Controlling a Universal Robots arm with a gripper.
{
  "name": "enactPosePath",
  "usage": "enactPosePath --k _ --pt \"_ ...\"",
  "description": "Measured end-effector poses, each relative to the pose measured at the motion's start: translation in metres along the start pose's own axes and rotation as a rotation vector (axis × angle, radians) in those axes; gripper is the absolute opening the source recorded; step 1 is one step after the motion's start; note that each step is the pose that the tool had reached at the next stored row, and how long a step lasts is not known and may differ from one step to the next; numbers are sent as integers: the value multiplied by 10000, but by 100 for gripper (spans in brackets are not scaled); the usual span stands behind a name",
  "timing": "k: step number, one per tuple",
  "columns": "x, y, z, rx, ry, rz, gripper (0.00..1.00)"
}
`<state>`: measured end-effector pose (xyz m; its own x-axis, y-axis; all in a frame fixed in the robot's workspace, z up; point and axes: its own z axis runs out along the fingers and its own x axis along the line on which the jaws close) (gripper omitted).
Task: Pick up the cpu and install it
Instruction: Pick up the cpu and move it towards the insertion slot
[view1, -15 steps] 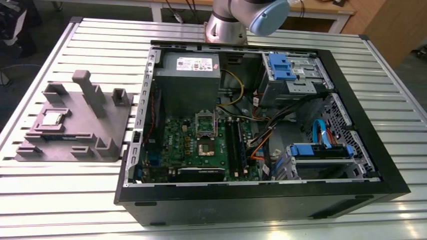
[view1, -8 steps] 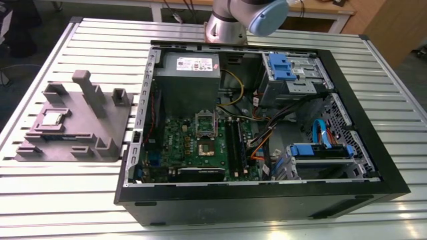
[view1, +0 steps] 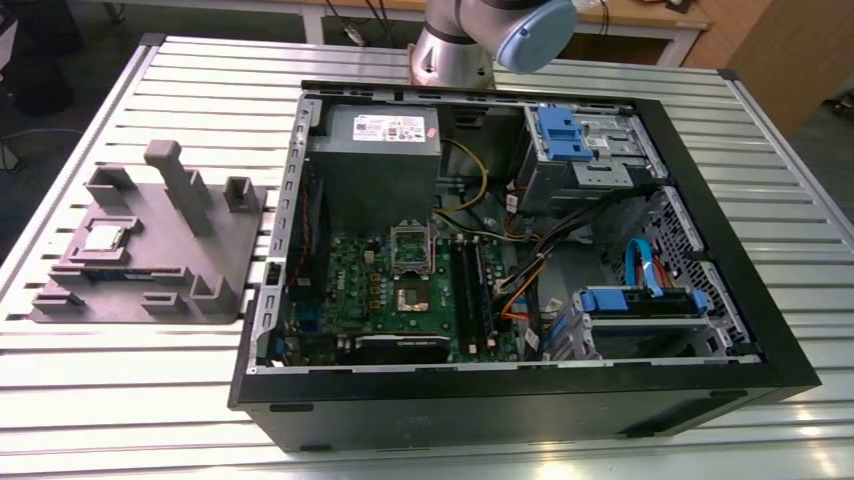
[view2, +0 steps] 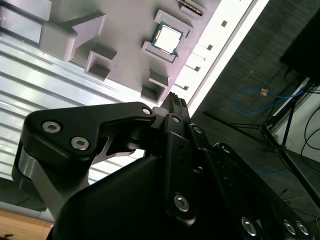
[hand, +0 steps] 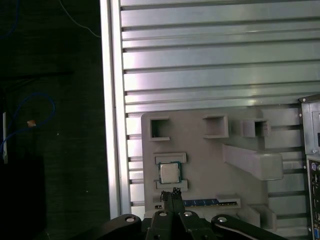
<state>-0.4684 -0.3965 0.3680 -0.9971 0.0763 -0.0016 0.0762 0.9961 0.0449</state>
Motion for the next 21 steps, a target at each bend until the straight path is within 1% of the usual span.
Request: enactPosePath --k 8,9,10,11,13,14,16,17,20,21 --pt "1 0 0 0 -1 -1 10" --pt "1 0 0 0 -1 0 11" --pt "1 0 0 0 0 0 16" --pt "1 0 0 0 -1 -1 16" --pt "1 0 0 0 -1 0 29" --pt "1 0 0 0 -1 0 29" --pt "1 0 0 0 -1 0 41" --pt "1 0 0 0 -1 0 41" --pt "1 0 0 0 -1 -1 58" --pt "2 0 0 0 -1 0 58"
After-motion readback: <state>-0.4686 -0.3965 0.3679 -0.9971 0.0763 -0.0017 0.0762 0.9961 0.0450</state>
